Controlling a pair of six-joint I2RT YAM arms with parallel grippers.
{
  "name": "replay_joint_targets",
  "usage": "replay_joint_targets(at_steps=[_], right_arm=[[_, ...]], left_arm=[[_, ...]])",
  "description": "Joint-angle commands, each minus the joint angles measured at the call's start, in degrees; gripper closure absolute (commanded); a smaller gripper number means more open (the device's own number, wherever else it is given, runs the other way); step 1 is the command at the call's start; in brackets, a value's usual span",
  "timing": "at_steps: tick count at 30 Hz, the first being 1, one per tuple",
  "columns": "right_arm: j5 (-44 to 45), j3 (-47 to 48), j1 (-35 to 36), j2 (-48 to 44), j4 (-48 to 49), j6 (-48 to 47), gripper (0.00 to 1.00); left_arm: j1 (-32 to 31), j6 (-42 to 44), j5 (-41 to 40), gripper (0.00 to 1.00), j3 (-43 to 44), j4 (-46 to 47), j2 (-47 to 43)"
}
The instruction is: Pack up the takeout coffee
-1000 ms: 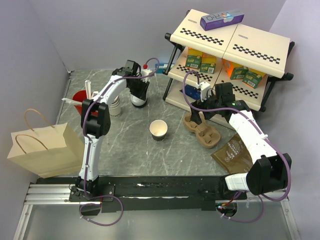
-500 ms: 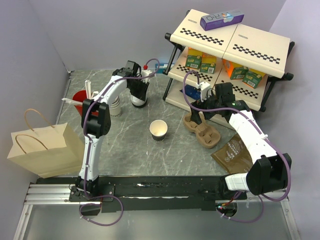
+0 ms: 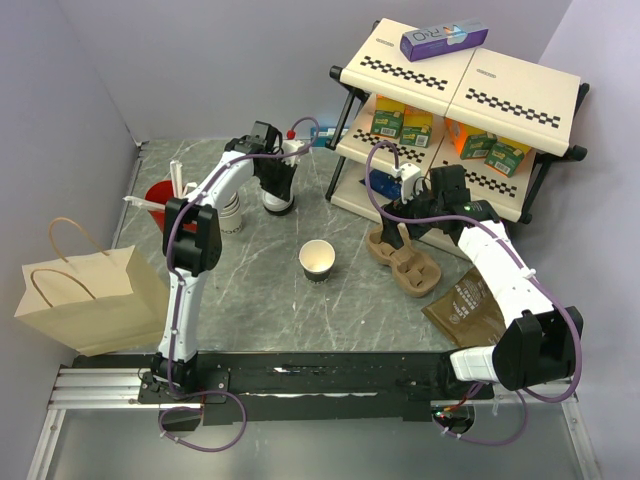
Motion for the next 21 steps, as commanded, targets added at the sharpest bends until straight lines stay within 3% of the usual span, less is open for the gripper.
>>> replay_joint_targets(at_steps=[1,3,12,17,21], right_arm=[[-1.06,0.58,-0.35,-1.46,0.76,-0.43,0.00],[-1.15,0.67,-0.35,-1.37,0.76,-0.43,0.00],[-1.50,0.41,-0.35,-1.37,1.29,-0.08,0.00],[-1.59,0.76,-0.35,-1.28,1.37,-0.08,0.00],[-1.59,0.49,-0.35,-1.63,1.37,-0.16,0.00]], left_arm=[[-0.29,-0.28,0.39,0.93,2.84,-0.77,-1.76],[-0.29,0.16,-0.93,0.99,3.36,-2.00,-2.02],[-2.31,9.73,-15.86,0.99,0.74,-0.52,-6.68],[-2.66,11.85,-15.16,0.99,3.10,-4.28,-5.98],[-5.99,15.36,-25.97,0.99,-0.31,-2.98,-7.20]])
